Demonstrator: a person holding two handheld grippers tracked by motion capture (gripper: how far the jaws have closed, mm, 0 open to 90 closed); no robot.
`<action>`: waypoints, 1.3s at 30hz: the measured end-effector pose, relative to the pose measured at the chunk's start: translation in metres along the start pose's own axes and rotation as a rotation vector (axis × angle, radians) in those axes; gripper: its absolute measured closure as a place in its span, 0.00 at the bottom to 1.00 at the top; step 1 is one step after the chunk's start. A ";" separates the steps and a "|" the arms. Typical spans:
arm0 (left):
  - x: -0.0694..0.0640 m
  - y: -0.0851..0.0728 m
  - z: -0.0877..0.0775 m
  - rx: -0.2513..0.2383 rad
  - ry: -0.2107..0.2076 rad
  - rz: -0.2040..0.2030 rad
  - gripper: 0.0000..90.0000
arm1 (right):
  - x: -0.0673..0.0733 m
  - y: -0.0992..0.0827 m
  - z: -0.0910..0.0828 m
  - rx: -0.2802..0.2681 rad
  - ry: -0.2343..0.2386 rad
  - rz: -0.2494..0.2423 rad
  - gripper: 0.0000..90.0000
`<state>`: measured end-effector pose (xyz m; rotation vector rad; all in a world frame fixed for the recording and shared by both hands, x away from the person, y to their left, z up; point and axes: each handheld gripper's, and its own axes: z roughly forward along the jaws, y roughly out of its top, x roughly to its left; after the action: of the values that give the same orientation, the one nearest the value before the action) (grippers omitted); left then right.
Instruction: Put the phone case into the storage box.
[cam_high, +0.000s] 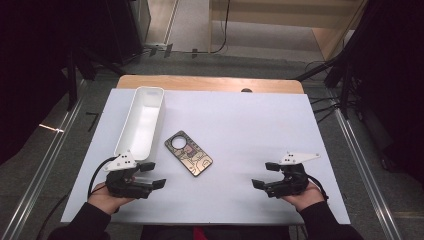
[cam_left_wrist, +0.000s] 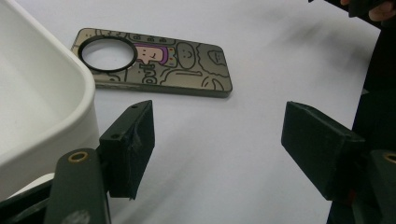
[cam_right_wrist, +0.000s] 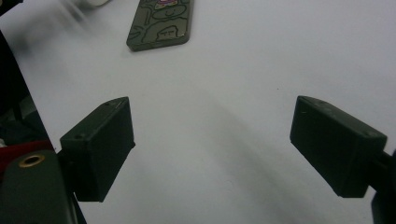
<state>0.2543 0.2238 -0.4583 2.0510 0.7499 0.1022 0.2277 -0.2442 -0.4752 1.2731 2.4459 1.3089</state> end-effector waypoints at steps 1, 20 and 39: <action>0.000 0.000 0.000 -0.001 -0.002 -0.004 0.28 | 0.000 0.000 0.000 0.002 0.000 0.001 0.14; 0.004 -0.001 -0.004 -0.007 0.001 -0.008 0.28 | 0.000 0.001 0.001 -0.015 0.004 0.011 0.14; 0.005 -0.001 -0.004 -0.006 -0.003 -0.009 0.28 | -0.003 0.001 -0.002 -0.041 0.003 0.033 0.14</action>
<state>0.2562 0.2303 -0.4581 2.0413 0.7560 0.0963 0.2299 -0.2475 -0.4745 1.3071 2.3971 1.3632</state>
